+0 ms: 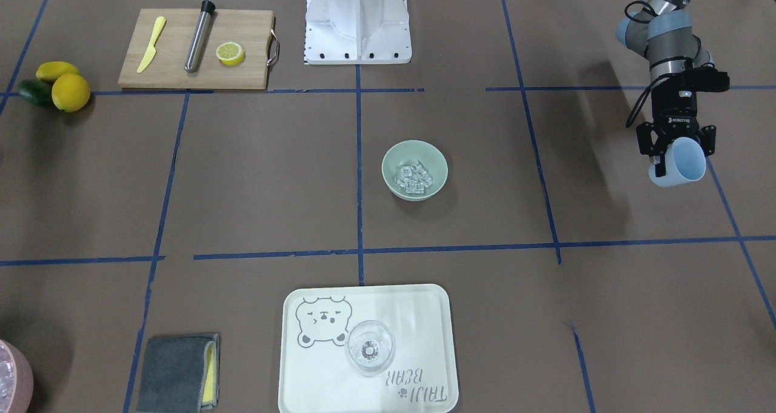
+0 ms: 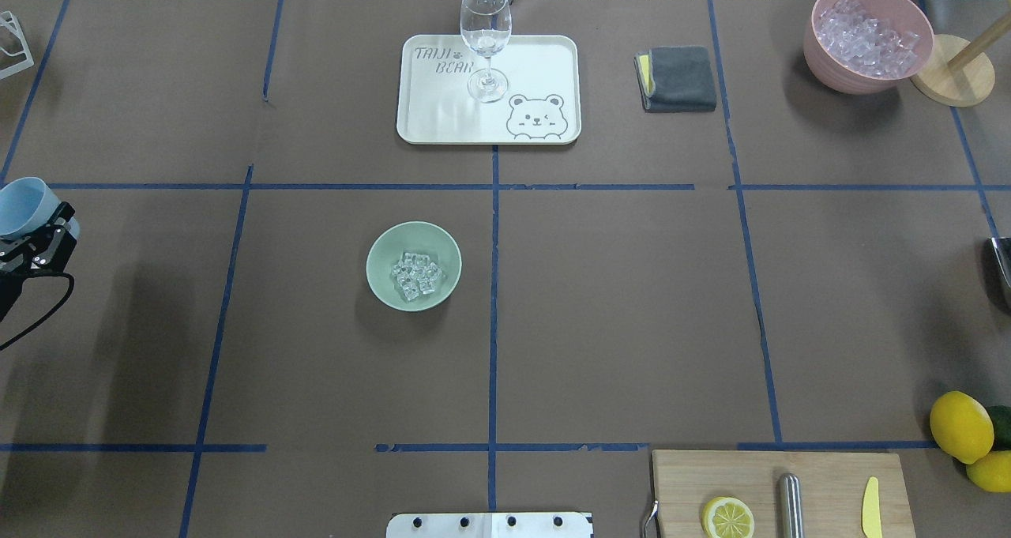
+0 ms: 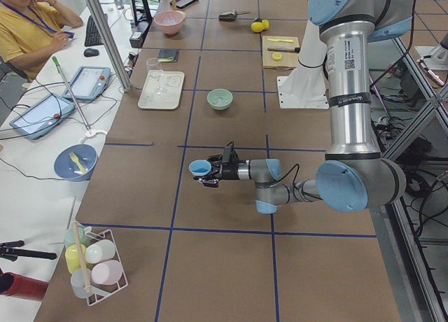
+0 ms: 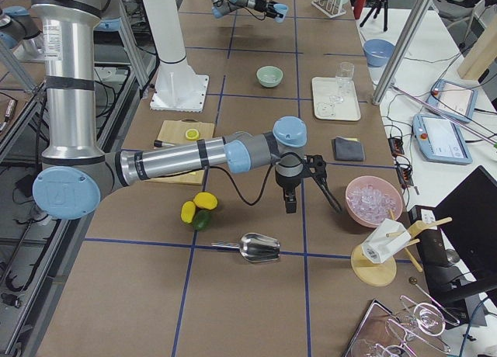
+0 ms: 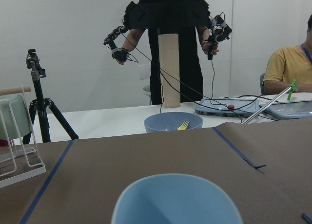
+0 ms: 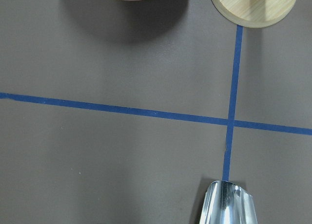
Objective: Pour ice into bowl
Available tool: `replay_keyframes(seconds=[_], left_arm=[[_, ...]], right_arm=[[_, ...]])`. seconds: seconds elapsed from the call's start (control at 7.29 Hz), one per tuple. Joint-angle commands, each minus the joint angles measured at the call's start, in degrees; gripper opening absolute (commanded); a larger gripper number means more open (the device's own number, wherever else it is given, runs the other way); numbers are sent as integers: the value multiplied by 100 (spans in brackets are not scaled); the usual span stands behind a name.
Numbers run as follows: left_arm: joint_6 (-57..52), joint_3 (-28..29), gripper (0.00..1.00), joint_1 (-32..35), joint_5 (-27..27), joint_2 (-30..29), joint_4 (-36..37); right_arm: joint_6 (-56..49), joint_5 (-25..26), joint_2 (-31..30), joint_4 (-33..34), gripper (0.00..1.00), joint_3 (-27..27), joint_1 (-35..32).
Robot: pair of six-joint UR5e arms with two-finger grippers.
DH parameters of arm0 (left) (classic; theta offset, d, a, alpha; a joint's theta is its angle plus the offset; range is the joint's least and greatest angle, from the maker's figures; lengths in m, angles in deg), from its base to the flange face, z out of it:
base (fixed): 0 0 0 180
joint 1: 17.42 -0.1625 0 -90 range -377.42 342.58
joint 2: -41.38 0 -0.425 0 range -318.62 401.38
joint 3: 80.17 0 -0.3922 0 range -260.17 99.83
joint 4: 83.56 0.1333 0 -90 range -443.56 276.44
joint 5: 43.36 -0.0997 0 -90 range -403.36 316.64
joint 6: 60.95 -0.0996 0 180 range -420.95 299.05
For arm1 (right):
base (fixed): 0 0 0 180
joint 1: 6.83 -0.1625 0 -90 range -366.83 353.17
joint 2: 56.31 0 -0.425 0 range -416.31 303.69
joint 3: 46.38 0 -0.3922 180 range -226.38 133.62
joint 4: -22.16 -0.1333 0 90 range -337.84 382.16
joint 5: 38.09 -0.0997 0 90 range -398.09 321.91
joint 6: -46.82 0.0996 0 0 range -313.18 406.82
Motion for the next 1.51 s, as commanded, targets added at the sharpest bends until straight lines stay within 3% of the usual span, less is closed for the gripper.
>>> replay_keyframes(seconds=[0.0, 0.27, 0.55, 0.69, 0.82, 1.1, 1.37], left_arm=[[109, 129, 0, -244, -10, -84, 17], [312, 383, 0, -394, -36, -373, 114], [312, 445, 6, -421, -114, -383, 114], [312, 454, 27, -456, -159, -383, 131], [303, 446, 61, -456, -168, -383, 140], [312, 445, 99, -570, -194, -383, 140], [312, 445, 99, -702, -317, -375, 123]], right_arm=[[2, 0, 0, 0, 100, -9, 0], [2, 0, 0, 0, 100, -9, 0], [2, 9, 0, 0, 100, -18, 0], [2, 9, 8, 0, 100, -18, 0], [10, 9, 17, 0, 100, -18, 0], [10, 9, 26, 0, 100, -18, 0], [10, 9, 35, 0, 100, -27, 0]])
